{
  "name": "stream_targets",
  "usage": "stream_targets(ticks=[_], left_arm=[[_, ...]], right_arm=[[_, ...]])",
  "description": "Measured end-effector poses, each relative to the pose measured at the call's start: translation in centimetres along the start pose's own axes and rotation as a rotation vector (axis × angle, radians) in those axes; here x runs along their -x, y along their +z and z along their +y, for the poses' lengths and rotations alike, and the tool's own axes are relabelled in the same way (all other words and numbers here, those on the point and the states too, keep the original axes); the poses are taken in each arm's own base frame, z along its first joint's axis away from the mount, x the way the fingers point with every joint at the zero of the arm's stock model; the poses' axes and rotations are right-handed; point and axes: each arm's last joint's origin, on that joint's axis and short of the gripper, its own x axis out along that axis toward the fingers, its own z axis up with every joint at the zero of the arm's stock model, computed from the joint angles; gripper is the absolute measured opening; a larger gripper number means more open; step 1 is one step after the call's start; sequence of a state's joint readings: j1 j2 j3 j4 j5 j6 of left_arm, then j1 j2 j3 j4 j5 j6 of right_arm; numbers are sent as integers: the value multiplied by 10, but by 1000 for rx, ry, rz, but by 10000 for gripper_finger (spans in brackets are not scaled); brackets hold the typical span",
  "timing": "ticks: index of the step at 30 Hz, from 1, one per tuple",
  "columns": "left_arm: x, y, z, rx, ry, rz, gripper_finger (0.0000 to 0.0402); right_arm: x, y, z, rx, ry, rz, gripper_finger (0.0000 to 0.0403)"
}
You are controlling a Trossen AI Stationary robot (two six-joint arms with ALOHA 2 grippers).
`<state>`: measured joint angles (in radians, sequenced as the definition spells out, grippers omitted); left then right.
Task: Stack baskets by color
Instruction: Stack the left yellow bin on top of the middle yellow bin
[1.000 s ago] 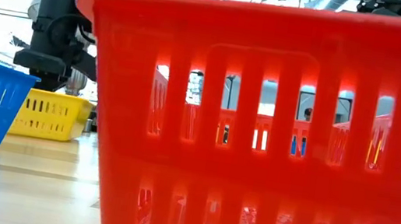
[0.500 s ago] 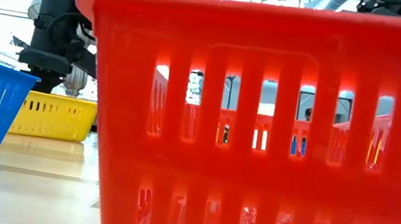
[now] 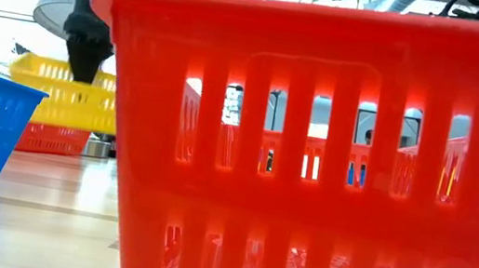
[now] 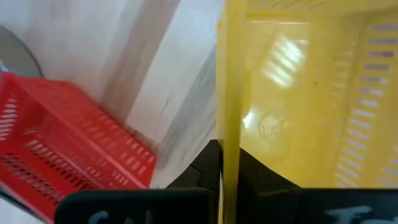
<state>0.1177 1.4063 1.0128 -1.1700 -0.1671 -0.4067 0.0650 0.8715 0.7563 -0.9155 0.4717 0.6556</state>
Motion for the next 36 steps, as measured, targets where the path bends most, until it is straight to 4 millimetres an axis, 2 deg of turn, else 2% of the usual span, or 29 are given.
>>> stream_targets(ticks=[7,10,15,20,26,31,36], left_arm=[[41,23,0,-52,1,-185,0],[58,40,-1,-93,90,-304,0],[74,79,-7,-260,226,-381,0],[69,127,0,-429,298,-393,0],[46,175,30,-563,308,-398,0],[20,197,55,-640,285,-334,0],[0,201,61,-724,198,-280,0]], right_arm=[[0,1,1,0,7,-9,157],[0,1,1,3,7,-9,157],[0,1,1,4,6,-8,157],[0,1,1,4,6,-9,157],[0,1,1,2,5,-12,157],[0,1,1,2,5,-12,157],[0,1,1,2,5,-12,157]])
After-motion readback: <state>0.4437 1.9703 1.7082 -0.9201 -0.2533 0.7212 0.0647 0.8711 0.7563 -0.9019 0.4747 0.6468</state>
